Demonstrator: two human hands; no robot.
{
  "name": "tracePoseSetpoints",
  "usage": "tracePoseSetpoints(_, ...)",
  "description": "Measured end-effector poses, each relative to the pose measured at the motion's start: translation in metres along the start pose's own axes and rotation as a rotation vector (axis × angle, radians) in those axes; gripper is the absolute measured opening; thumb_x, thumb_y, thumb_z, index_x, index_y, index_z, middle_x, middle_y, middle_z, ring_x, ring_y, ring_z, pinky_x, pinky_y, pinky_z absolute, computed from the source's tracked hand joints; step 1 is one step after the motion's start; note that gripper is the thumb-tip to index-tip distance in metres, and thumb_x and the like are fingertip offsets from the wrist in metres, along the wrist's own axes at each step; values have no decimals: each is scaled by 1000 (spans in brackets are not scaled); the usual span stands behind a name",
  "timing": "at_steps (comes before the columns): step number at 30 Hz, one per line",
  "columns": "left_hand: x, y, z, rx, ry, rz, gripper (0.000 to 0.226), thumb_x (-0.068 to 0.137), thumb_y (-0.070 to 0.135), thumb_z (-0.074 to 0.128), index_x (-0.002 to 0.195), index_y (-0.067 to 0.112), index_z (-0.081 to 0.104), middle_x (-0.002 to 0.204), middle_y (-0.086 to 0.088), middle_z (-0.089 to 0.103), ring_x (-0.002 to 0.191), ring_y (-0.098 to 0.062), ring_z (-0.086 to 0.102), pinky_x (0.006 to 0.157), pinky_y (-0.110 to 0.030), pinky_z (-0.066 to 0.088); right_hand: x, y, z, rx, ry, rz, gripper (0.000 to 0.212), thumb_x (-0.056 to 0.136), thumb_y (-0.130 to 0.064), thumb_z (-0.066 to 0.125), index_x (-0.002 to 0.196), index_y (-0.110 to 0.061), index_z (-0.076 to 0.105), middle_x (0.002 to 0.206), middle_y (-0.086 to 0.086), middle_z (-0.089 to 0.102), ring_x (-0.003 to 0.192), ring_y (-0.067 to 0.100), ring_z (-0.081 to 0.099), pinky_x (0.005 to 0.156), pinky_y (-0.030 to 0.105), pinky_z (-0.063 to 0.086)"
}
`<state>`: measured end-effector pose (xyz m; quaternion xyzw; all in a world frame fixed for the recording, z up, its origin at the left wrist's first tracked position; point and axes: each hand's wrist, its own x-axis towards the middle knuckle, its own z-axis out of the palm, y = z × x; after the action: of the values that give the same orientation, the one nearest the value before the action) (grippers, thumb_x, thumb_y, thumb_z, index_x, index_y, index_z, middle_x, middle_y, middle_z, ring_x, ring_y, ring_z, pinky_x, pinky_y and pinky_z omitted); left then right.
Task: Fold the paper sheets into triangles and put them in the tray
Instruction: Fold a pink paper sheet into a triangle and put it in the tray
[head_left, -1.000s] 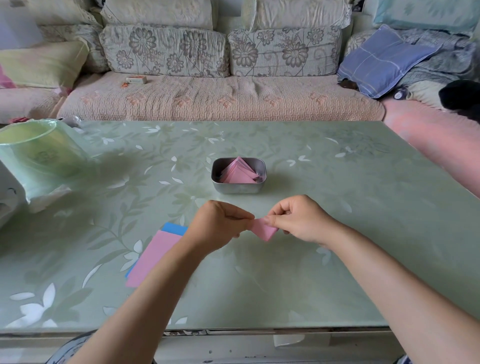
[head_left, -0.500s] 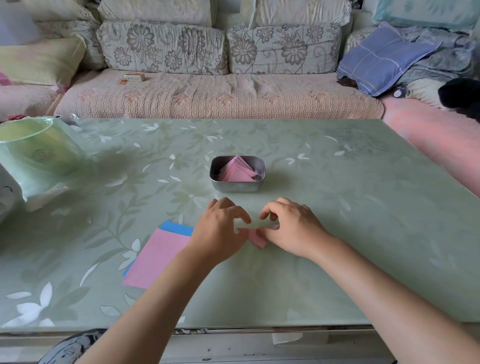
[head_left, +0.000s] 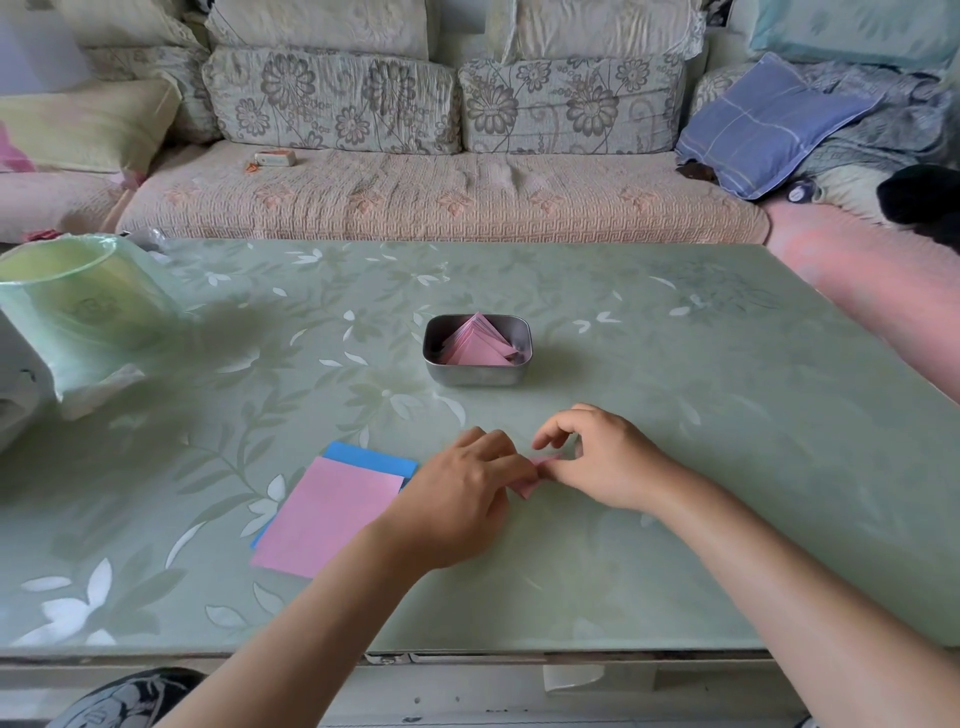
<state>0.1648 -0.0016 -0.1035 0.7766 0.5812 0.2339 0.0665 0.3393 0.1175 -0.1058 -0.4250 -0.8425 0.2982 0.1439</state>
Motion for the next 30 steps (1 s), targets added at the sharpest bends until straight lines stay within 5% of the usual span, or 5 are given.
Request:
tracePoseSetpoints(9, -3, 3, 0, 57, -36, 23, 31, 80, 23, 57, 109, 26, 68, 101, 5, 54, 91, -18, 47, 80, -16, 29, 4, 2, 4, 109, 41, 88, 26, 66, -45, 87, 83, -43, 68, 93, -13, 64, 59, -12, 51, 54, 8, 40)
tracePoseSetpoints(17, 2, 9, 5, 126, -66, -41, 44, 85, 34, 54, 129, 34, 61, 103, 5, 51, 92, -18, 42, 78, -23, 33, 8, 7, -4, 117, 94, 137, 27, 80, -10, 70, 77, -37, 71, 74, -12, 67, 53, -8, 53, 55, 6, 40)
tracePoseSetpoints(30, 9, 12, 9, 65, -37, -95, 36, 90, 38, 55, 125, 39, 61, 101, 8, 51, 93, -16, 40, 79, -20, 28, 3, 8, 1, 65, 82, 91, 22, 81, -18, 75, 83, -39, 70, 80, -11, 63, 61, -1, 54, 60, 7, 42)
